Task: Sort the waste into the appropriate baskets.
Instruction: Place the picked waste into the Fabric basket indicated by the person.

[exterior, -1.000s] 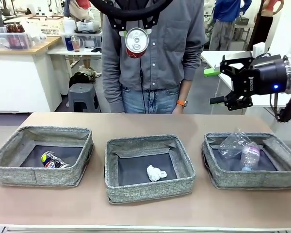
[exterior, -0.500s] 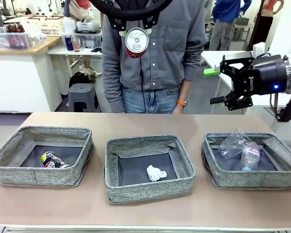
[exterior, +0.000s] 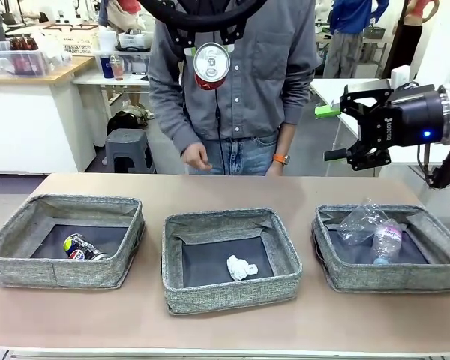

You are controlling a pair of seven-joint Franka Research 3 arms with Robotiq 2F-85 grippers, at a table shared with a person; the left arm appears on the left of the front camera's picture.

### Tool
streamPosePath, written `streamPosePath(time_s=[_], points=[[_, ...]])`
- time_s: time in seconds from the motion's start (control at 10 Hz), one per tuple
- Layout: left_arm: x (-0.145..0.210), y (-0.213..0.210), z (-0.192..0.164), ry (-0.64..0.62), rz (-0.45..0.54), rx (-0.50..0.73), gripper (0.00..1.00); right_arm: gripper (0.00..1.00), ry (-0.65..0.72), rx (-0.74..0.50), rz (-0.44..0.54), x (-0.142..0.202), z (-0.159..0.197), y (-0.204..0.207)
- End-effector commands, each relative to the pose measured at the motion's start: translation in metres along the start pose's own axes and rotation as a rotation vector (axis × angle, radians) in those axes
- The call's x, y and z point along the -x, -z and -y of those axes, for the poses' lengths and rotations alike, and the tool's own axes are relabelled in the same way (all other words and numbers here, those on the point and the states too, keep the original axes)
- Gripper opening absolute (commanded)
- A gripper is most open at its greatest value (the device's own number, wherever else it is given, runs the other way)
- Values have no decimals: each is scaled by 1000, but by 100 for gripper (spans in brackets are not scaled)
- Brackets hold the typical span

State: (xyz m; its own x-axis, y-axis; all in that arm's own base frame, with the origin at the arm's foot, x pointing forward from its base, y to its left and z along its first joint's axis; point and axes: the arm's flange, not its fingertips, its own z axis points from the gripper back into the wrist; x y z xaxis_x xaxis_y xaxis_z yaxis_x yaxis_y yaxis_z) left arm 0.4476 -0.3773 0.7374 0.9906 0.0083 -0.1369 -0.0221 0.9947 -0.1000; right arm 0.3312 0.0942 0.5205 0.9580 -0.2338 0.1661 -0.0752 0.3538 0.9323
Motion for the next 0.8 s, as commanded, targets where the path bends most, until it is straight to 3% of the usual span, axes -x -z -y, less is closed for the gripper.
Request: streamPosePath(time_s=[0.0,0.7], points=[[3,-1,-1,-11,16,-8,43,100,-17,-31,10,-2,1,3],[3,-1,-1,-11,16,-8,43,100,-17,-31,10,-2,1,3]])
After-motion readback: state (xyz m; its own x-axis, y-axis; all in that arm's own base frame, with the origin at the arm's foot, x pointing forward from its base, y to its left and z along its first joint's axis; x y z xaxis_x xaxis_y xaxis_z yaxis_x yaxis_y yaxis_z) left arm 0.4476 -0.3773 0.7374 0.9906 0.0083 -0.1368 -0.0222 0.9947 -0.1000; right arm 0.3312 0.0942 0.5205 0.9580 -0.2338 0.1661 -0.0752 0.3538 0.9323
